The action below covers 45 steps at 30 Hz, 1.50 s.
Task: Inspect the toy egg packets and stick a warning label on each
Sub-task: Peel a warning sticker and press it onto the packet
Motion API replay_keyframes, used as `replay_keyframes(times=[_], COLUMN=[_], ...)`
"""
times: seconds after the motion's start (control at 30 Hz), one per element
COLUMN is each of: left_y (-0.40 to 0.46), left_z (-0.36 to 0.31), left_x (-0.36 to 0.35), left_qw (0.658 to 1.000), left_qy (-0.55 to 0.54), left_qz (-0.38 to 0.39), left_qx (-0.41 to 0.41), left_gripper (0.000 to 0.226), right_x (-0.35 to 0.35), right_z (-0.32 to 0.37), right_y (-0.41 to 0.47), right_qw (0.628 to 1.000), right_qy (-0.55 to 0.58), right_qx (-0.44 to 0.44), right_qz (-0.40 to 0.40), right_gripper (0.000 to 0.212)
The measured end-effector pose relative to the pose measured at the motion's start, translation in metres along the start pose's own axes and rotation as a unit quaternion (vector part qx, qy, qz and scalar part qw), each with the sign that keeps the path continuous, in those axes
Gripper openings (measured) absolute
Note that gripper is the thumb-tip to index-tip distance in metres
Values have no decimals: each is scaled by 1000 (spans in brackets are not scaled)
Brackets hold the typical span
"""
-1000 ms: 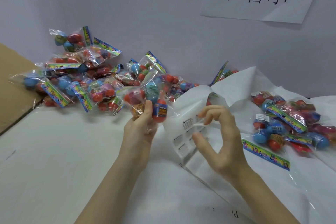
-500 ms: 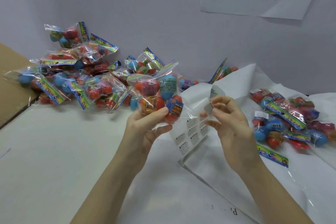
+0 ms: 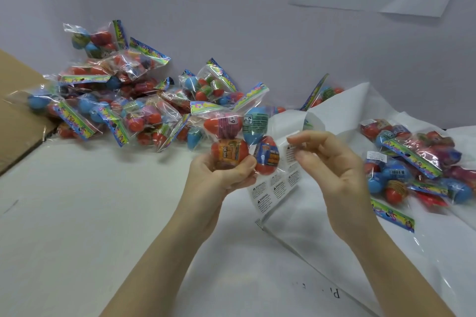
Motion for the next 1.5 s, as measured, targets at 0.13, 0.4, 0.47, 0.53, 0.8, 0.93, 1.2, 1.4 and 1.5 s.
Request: replay_keyframes(times=[0.13, 0.4, 0.47, 0.53, 0.8, 0.93, 1.2, 1.4, 1.5], left_y=[-2, -4, -5, -5, -7, -10, -11, -11, -12], left_z=[-1, -4, -4, -4, -5, -5, -7, -9, -10], left_x=[-2, -6, -6, -5, -6, -9, -10, -9, -9], left_qw=[1000, 999, 1000, 1000, 999, 998, 998, 998, 998], left_qy=[10, 17, 19, 23, 30, 57, 40, 25, 22], left_qz=[10, 22, 20, 17, 21, 2, -5, 36, 49], left_qx=[-15, -15, -14, -11, -25, -39, -51, -43, -38], left_gripper=[31, 35, 38, 42, 40, 51, 39, 24, 30], right_x=[-2, -5, -6, -6, -6, -6, -3, -2, -8], right_z=[2, 4, 4, 3, 5, 7, 11, 7, 5], right_y=[-2, -4, -3, -3, -4, -5, -6, -3, -4], right_qw=[999, 994, 994, 995, 996, 995, 987, 986, 974], right_qy=[-50, -105, -106, -96, -74, -79, -91, 19, 86], right_qx=[9, 18, 17, 16, -13, -24, -35, -146, -207], right_qz=[1, -9, -15, -28, -57, -64, -132, -75, 30], right_gripper=[28, 20, 18, 18, 20, 25, 32, 56, 39])
Point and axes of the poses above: each hand's wrist, its own y-axis towards the middle knuckle, its own x-axis out of the back of the hand, z = x × y, the point moved 2 cm from there along y, towards the middle knuckle, and after that the axes turned 1 degree about y, right-handed, at the moved point
